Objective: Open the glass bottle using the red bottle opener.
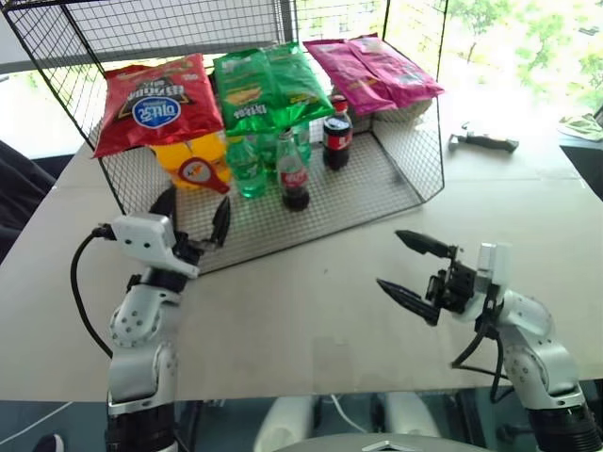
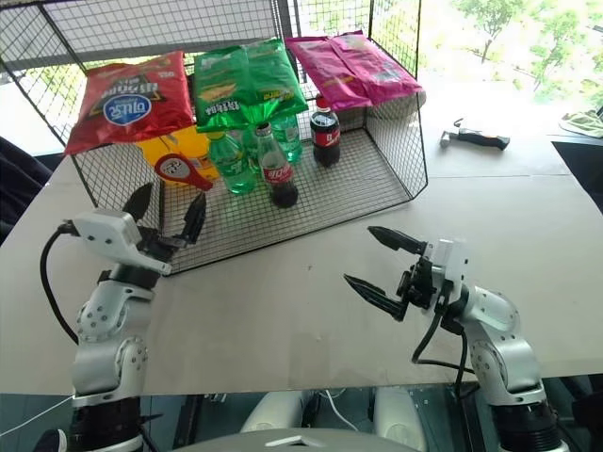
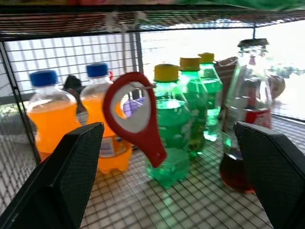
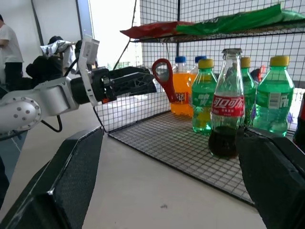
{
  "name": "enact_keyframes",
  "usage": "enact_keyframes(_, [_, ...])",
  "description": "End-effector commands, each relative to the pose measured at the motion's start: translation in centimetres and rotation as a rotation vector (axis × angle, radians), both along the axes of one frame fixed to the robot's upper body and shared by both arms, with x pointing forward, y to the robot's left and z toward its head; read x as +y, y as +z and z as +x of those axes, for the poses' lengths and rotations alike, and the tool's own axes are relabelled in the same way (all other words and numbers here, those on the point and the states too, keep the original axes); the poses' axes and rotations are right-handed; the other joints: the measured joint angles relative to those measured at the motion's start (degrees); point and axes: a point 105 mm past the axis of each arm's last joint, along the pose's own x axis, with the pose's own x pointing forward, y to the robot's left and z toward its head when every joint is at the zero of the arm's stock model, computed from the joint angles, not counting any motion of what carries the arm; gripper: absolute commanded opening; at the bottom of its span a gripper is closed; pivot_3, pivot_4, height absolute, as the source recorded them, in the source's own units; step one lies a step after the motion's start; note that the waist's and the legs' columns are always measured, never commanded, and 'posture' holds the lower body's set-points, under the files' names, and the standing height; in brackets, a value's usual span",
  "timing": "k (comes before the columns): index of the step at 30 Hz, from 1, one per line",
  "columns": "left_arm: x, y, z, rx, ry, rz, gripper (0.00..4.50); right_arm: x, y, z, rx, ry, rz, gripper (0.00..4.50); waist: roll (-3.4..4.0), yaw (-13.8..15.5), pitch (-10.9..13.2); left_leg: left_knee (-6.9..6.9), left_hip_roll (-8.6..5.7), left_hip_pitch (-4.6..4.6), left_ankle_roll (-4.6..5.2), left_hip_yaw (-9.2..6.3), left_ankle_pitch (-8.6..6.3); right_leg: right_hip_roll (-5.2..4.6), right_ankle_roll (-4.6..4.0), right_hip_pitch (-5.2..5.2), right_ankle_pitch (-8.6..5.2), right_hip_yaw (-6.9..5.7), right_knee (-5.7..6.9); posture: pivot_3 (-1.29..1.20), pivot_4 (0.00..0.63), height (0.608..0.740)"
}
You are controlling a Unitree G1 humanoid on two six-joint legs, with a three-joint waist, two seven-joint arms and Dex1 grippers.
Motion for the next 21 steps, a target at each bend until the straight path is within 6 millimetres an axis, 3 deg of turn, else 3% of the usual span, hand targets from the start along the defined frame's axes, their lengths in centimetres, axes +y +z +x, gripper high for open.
enact_keyframes(1, [0.6,0.9,0.3,-0.035,0.038,-0.012,4.5,0.4,1.1,-0.3,-0.028,0.019,0.026,4.44,-0.01,0.03,-0.01,0.0,0.0,0.0,0.0,0.0,0.0,0.0,0.0,0.0,0.0,0.0,0.0,0.0,0.15,0.74])
enact_keyframes(11, [0.8,2.2,2.2,-0.061,0.037,-0.048,4.5,0.3,1.1,-0.2,-0.03,0.008,0.028,4.44,-0.02,-0.06,-0.01,0.07,-0.01,0.0,0.0,0.01,0.0,0.03,0.01,-0.01,0.01,0.01,0.07,0.0,0.15,0.74])
enact_keyframes(21, [1.6,2.2,2.9,-0.046,0.031,-0.052,4.5,0.3,1.3,-0.3,-0.033,-0.007,0.033,4.44,-0.03,-0.08,-0.02,0.09,0.0,0.0,0.0,0.02,0.01,0.03,0.01,-0.03,0.01,0.03,0.08,0.0,0.15,0.74])
